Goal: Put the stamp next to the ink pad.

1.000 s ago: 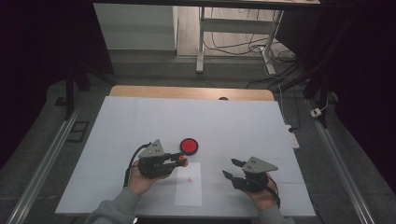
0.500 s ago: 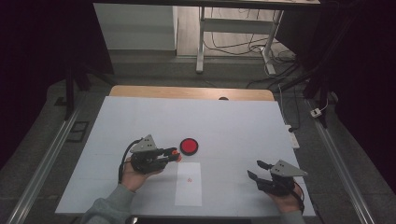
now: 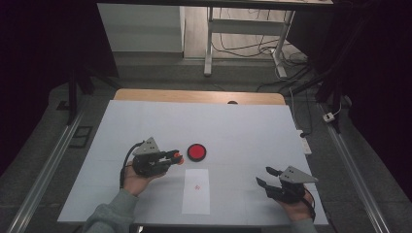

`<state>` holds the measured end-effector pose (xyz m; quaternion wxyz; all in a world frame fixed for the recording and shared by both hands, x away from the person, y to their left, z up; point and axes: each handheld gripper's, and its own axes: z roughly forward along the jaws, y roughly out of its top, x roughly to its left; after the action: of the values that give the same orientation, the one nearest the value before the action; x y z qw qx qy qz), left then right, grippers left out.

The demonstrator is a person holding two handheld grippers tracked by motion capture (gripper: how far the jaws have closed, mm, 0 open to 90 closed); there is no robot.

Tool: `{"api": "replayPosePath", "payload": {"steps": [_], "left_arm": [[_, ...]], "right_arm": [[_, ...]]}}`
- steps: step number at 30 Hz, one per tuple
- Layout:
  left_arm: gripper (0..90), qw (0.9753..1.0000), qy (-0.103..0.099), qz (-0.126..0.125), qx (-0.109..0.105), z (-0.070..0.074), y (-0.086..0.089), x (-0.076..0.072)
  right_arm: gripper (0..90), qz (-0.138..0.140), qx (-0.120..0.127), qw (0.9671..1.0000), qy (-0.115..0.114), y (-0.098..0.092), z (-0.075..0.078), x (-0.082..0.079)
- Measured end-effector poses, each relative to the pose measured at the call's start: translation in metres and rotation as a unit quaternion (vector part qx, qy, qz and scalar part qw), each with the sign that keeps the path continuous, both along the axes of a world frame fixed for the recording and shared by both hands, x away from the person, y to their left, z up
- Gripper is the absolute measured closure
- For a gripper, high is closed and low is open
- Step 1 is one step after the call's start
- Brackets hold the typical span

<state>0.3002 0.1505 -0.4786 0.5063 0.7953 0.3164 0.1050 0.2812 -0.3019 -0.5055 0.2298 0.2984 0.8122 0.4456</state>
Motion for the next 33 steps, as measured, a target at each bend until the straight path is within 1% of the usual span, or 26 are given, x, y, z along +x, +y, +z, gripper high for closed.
{"api": "replayPosePath", "payload": {"steps": [2, 5, 13, 18, 25, 30, 33], "left_arm": [[72.1, 1.0, 0.002, 0.002, 0.001, -0.001, 0.001, 0.001], [72.0, 0.9999, 0.006, 0.01, 0.01, -0.003, 0.001, 0.004], [71.9, 0.9985, 0.016, 0.03, 0.042, -0.015, -0.002, 0.016], [71.8, 0.9977, 0.025, 0.037, 0.051, -0.023, -0.006, 0.026], [71.8, 0.9959, 0.037, 0.049, 0.066, -0.033, -0.008, 0.037], [71.7, 0.9944, 0.044, 0.055, 0.079, -0.04, -0.009, 0.042], [71.6, 0.9939, 0.047, 0.056, 0.082, -0.042, -0.01, 0.043]], "right_arm": [[42.6, 0.0, 0.002, 1.0, 0.0, 0.0, 0.0, 0.0], [42.7, 0.0, 0.004, 1.0, 0.001, -0.001, 0.0, 0.0], [42.7, -0.003, 0.003, 1.0, 0.002, 0.0, 0.0, 0.0], [42.7, -0.004, 0.004, 1.0, 0.001, 0.0, 0.0, 0.001], [42.7, -0.003, 0.006, 1.0, 0.002, -0.001, -0.001, 0.001], [42.7, -0.004, 0.004, 1.0, 0.004, -0.001, -0.002, 0.003], [42.6, -0.004, 0.004, 1.0, 0.006, -0.002, -0.002, 0.003]]}}
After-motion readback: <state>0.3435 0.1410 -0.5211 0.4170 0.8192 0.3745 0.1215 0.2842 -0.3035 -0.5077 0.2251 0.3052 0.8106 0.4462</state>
